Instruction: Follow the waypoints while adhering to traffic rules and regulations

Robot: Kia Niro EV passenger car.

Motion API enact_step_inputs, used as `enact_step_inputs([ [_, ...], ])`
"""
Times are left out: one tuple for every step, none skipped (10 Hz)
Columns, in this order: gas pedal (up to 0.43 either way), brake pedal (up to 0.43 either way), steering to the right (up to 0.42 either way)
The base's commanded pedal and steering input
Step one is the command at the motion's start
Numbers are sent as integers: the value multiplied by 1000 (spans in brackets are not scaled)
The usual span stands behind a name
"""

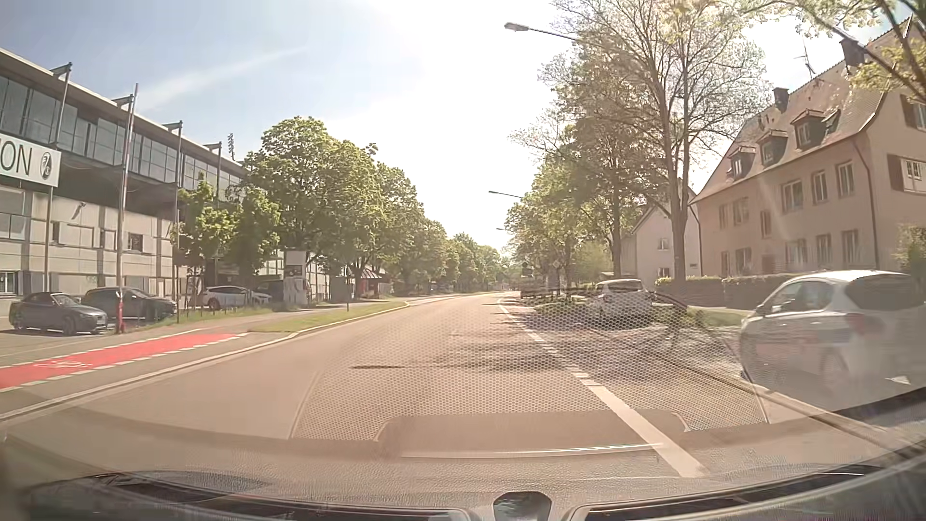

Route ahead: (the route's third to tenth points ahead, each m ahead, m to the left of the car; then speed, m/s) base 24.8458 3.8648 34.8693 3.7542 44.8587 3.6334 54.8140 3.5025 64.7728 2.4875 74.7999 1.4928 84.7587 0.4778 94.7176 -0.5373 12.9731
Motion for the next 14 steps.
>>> enact_step_inputs([
  [79, 0, 0],
  [79, 0, 0],
  [79, 0, 0],
  [79, 0, 0],
  [79, 0, 0],
  [79, 0, 0],
  [79, 0, 0],
  [79, 0, 0],
  [79, 0, 0],
  [79, 0, 0],
  [79, 0, 0],
  [79, 0, 0],
  [79, 0, 0],
  [79, 0, 0],
])
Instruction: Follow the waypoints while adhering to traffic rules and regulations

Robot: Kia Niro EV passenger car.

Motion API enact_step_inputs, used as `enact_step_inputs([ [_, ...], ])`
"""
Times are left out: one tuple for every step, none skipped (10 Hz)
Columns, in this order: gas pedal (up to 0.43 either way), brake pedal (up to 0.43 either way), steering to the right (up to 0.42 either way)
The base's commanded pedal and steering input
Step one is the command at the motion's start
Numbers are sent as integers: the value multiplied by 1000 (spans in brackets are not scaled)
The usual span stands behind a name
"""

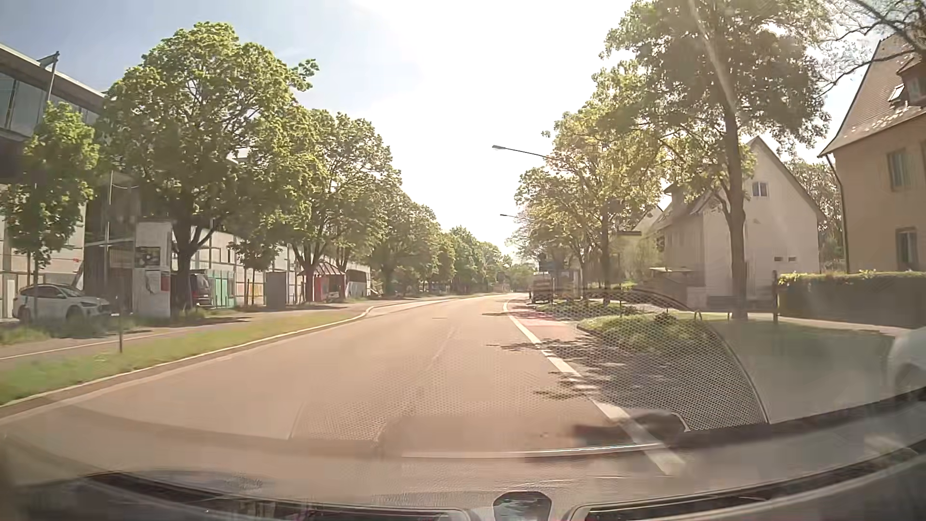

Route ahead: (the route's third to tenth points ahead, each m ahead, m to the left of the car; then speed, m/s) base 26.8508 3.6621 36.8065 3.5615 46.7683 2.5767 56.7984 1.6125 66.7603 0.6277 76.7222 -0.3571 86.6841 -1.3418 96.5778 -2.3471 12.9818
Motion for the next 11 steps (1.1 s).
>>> enact_step_inputs([
  [79, 0, 0],
  [79, 0, 0],
  [79, 0, 0],
  [79, 0, 0],
  [79, 0, 0],
  [79, 0, 0],
  [79, 0, 0],
  [87, 0, 0],
  [87, 0, 0],
  [87, 0, 0],
  [87, 0, 0],
])
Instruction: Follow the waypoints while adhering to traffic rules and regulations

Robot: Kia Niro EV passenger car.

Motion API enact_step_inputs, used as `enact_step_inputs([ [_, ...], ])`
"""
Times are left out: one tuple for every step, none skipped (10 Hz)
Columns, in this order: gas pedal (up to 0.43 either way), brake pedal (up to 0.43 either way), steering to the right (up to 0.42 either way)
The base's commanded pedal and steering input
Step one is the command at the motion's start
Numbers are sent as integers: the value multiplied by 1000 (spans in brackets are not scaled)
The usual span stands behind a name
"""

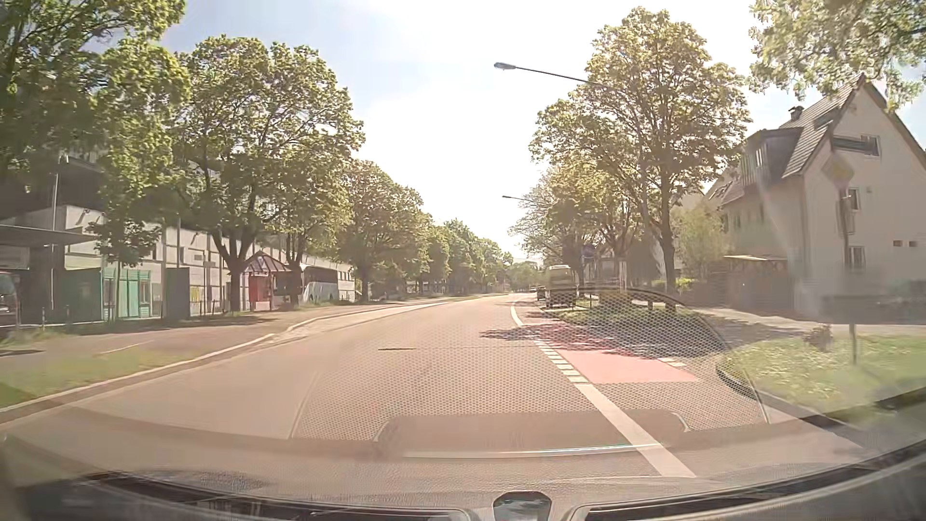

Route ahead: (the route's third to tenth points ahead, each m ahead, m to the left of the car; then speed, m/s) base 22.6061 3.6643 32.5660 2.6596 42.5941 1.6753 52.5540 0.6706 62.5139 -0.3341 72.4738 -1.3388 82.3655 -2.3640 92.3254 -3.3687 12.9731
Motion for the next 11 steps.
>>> enact_step_inputs([
  [87, 0, 0],
  [87, 0, 0],
  [87, 0, 0],
  [87, 0, 0],
  [87, 0, 1],
  [87, 0, 0],
  [87, 0, 1],
  [87, 0, 2],
  [87, 0, 2],
  [87, 0, 3],
  [87, 0, 4],
])
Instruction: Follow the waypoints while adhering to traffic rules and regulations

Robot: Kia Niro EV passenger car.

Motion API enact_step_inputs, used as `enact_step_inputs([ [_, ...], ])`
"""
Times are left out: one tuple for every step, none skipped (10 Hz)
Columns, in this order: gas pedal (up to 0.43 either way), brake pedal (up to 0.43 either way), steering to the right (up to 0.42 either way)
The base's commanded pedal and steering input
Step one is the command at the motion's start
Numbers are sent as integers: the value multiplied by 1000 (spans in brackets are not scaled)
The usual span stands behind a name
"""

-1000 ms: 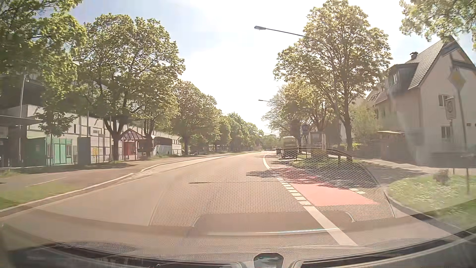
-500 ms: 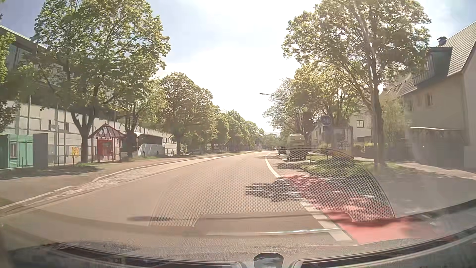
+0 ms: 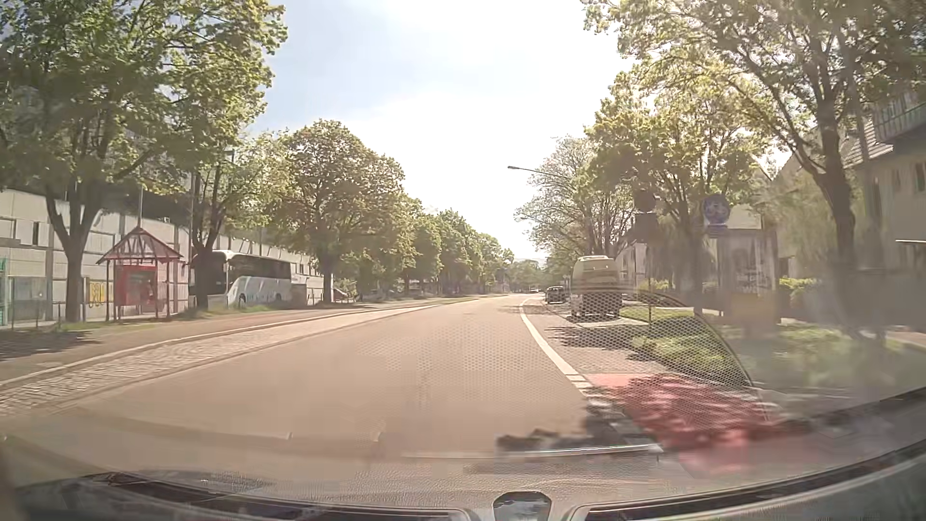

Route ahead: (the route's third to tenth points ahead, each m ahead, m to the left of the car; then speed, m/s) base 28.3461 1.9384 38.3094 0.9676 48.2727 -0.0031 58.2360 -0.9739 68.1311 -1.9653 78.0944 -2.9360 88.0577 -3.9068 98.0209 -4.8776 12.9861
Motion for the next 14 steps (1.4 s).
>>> enact_step_inputs([
  [87, 0, 4],
  [87, 0, 6],
  [87, 0, 6],
  [87, 0, 6],
  [87, 0, 6],
  [87, 0, 6],
  [87, 0, 6],
  [87, 0, 6],
  [87, 0, 6],
  [87, 0, 6],
  [87, 0, 6],
  [87, 0, 6],
  [87, 0, 6],
  [87, 0, 6],
])
